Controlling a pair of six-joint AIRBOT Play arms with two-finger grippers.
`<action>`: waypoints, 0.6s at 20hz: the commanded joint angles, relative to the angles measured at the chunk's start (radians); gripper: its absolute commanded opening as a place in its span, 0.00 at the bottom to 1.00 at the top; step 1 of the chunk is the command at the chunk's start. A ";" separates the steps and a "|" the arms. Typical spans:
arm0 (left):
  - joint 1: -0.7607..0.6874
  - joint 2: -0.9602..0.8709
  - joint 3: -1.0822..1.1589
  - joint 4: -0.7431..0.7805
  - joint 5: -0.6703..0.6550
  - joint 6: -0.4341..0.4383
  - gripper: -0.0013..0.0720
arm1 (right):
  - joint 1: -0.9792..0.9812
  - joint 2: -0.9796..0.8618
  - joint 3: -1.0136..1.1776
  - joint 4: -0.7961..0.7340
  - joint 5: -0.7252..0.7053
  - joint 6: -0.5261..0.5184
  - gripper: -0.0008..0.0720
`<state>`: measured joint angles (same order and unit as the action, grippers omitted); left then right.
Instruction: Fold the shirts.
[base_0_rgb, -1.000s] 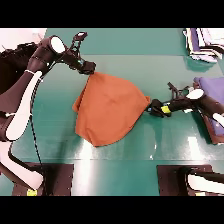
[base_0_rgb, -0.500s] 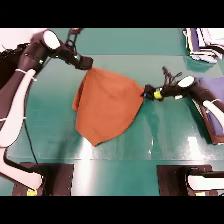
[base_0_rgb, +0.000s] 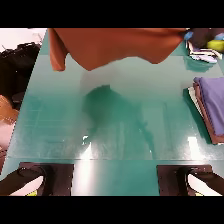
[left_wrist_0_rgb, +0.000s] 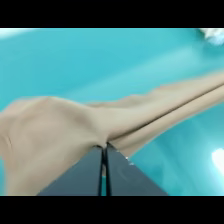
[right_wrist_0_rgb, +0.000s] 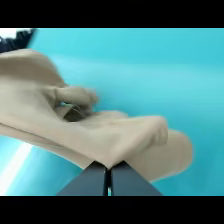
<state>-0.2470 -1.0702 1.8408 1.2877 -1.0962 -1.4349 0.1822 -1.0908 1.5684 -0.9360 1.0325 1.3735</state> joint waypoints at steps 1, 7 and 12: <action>0.001 0.174 0.000 0.009 0.003 -0.007 0.05 | -0.011 0.129 0.122 -0.117 0.085 0.034 0.03; 0.001 0.138 -0.089 -0.096 -0.171 -0.017 0.05 | -0.010 0.138 0.166 -0.160 0.187 0.094 0.03; -0.154 0.092 -0.506 -0.038 -0.166 -0.017 0.05 | 0.014 -0.066 0.163 -0.177 0.429 0.120 0.03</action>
<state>-0.3286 -0.9592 1.5360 1.2442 -1.2442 -1.4502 0.1822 -1.0653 1.7287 -1.1046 1.3128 1.4746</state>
